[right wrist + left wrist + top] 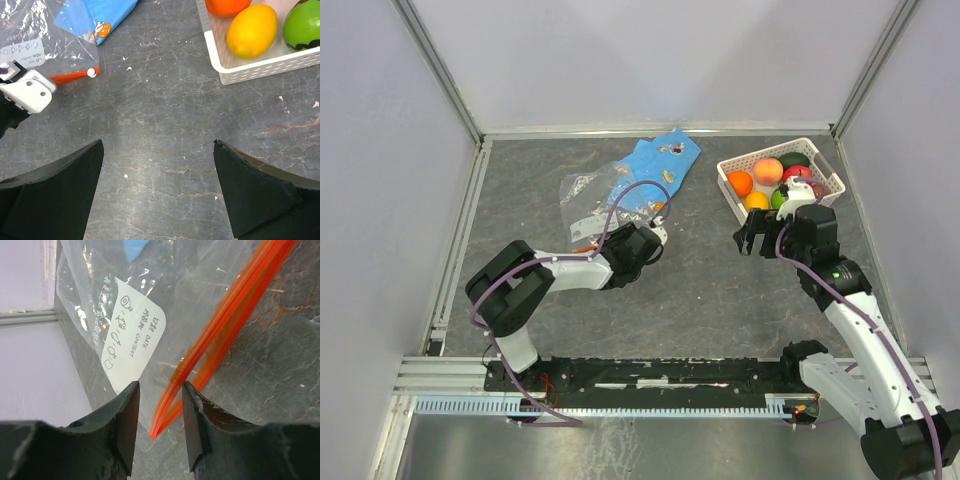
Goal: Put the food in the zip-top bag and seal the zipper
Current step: Pick up the zipper food storage bag at the center of the board.
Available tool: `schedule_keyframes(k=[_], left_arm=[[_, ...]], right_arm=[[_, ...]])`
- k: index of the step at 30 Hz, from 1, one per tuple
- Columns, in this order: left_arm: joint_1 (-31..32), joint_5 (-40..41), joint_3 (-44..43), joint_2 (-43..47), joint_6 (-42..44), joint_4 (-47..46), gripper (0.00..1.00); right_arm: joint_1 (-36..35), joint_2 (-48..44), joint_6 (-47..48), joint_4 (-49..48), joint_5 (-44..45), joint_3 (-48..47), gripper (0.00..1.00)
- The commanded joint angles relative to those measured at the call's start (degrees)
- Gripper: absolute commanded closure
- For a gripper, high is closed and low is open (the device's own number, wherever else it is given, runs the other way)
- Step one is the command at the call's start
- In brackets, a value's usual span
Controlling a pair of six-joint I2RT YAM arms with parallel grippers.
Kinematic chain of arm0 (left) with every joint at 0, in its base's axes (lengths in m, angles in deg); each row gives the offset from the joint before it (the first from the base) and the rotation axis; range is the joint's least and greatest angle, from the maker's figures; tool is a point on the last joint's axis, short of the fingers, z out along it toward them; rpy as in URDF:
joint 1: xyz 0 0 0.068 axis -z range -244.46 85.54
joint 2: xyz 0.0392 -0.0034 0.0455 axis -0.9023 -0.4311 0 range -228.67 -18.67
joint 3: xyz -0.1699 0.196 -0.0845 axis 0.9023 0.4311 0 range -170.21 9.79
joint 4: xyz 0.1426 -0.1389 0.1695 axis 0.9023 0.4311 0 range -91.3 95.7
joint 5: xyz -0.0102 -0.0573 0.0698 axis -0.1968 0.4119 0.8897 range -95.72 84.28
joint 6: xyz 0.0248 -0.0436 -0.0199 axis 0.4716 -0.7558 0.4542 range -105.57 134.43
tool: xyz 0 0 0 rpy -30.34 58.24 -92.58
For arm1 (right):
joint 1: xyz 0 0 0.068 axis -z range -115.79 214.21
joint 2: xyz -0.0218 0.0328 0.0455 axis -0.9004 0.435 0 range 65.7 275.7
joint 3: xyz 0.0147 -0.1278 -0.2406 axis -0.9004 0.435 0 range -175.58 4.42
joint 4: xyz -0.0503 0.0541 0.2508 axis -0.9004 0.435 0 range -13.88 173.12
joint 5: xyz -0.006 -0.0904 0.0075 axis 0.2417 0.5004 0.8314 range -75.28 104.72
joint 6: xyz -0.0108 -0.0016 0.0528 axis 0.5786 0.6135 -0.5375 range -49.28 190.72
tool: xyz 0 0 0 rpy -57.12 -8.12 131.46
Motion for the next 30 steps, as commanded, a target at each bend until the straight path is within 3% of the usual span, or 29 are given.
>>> schedule_keyframes(k=[1, 10, 18, 23, 30], left_arm=[[0.2, 1.7, -1.5, -2.5, 3.0, -5.8, 0.54], [0.1, 3.7, -1.4, -7.5, 6.1, -12.5, 0.59], [0.1, 5.6, -1.6, -5.3, 6.3, -13.7, 0.75], [0.0, 6.5, -3.7, -2.2, 2.8, -7.3, 0.96], [0.1, 6.5, -10.9, 2.5, -7.2, 9.3, 0.97]], right_arm=[[-0.3, -0.3, 0.2, -2.1, 0.6, 0.4, 0.01], [-0.3, 0.3, 0.1, -3.2, 0.3, 1.6, 0.01], [-0.3, 0.4, 0.5, -3.3, -0.2, 1.8, 0.01], [-0.3, 1.0, 0.9, -3.6, -1.1, 1.2, 0.01], [-0.4, 2.4, 0.9, -4.6, -3.6, -0.3, 0.01]])
